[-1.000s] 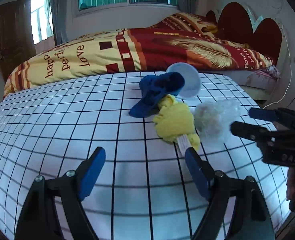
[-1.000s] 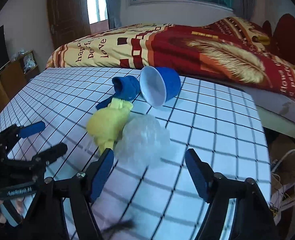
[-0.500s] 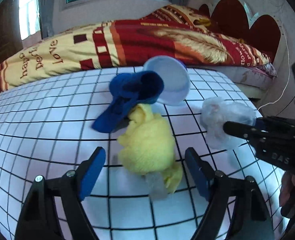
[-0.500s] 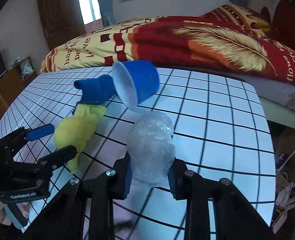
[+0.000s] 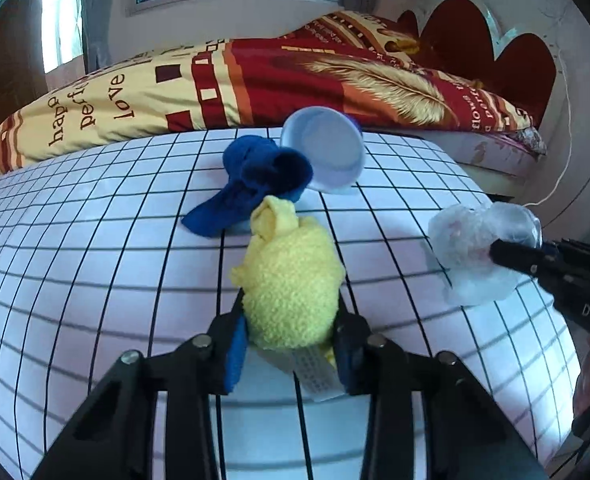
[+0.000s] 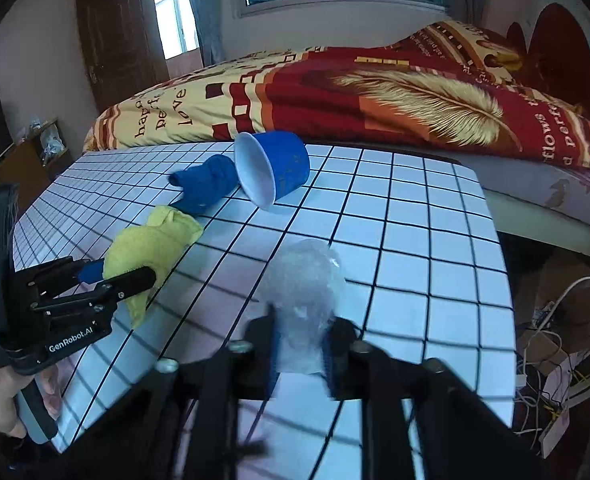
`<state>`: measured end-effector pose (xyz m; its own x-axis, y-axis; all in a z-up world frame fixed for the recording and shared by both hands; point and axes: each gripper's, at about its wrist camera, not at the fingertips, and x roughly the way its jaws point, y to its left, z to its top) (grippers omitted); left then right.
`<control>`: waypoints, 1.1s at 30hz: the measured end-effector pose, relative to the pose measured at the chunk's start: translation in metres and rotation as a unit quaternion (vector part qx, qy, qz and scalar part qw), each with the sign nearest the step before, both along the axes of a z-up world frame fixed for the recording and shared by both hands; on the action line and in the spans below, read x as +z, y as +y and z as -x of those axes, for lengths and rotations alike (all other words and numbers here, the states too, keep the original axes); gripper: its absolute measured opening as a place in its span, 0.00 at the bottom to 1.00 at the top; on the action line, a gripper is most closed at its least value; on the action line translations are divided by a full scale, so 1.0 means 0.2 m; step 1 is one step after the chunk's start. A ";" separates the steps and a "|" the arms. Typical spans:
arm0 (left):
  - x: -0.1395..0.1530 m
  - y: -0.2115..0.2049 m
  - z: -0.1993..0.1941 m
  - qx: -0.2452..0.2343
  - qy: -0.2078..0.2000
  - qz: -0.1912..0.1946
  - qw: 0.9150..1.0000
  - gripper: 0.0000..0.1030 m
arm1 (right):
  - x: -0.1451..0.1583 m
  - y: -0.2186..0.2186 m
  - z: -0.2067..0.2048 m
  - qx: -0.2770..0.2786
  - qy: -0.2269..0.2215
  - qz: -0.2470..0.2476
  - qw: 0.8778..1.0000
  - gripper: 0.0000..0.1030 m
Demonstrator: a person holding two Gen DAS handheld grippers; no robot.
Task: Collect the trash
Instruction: 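Carry the yellow cloth and plastic bag with both tools over the black bucket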
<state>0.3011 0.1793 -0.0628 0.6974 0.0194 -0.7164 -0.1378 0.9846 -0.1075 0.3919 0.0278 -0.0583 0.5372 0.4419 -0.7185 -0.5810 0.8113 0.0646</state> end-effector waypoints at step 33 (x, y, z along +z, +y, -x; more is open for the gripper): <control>0.28 -0.61 0.69 -0.116 -0.068 -0.017 0.991 0.35 | 0.40 -0.84 0.97 -0.101 -0.069 -0.048 0.991 0.04</control>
